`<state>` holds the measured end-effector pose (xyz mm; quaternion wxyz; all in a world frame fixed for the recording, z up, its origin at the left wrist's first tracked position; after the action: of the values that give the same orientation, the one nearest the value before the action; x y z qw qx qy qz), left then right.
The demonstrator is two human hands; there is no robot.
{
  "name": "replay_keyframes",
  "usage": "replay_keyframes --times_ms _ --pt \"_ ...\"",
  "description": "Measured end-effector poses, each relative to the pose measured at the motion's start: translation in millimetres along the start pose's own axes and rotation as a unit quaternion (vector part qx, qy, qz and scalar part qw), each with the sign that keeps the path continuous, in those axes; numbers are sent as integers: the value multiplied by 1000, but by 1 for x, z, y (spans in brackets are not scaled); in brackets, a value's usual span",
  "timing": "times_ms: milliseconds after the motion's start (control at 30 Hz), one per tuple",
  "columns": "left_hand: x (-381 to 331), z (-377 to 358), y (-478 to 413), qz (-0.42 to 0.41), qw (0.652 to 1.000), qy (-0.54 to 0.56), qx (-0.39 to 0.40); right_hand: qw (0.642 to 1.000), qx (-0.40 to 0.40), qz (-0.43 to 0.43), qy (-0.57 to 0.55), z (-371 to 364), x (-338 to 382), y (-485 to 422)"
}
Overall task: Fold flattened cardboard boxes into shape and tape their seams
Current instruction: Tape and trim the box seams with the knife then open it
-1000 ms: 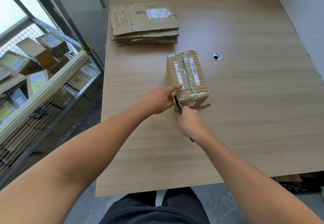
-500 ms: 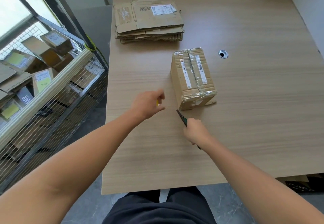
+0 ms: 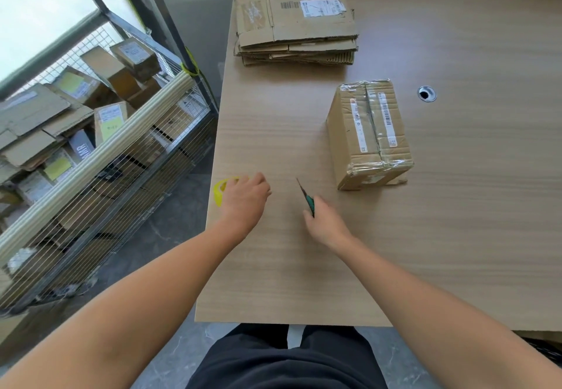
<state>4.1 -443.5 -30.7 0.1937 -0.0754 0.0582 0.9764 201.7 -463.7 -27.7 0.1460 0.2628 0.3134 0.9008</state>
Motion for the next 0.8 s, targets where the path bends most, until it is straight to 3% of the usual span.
replay_keyframes --times_ms 100,200,367,467,800 --pt "10 -19 23 73 992 98 -40 1000 13 15 8 -17 8 -7" --pt "11 -32 32 93 978 175 -72 1000 -18 11 -1 -35 13 -10" --pt "6 -34 33 105 963 244 -52 995 -96 -21 -22 -47 22 -8" --pt "6 -30 35 103 957 266 -48 990 -136 -33 31 -47 28 -8" --pt "0 -24 26 156 921 350 -75 995 -98 -6 1 -42 28 -5"
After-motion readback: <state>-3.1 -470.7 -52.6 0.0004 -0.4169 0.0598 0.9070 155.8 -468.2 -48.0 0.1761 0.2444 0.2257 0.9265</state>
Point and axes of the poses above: each hand's wrist, its own y-axis away from the middle knuckle, its own z-axis out of the back of the hand, x = y × z, the point moved 2 cm from there along -y, towards the middle knuckle, and after that the axes turned 13 degrees about -z, right-handed, at the moved point
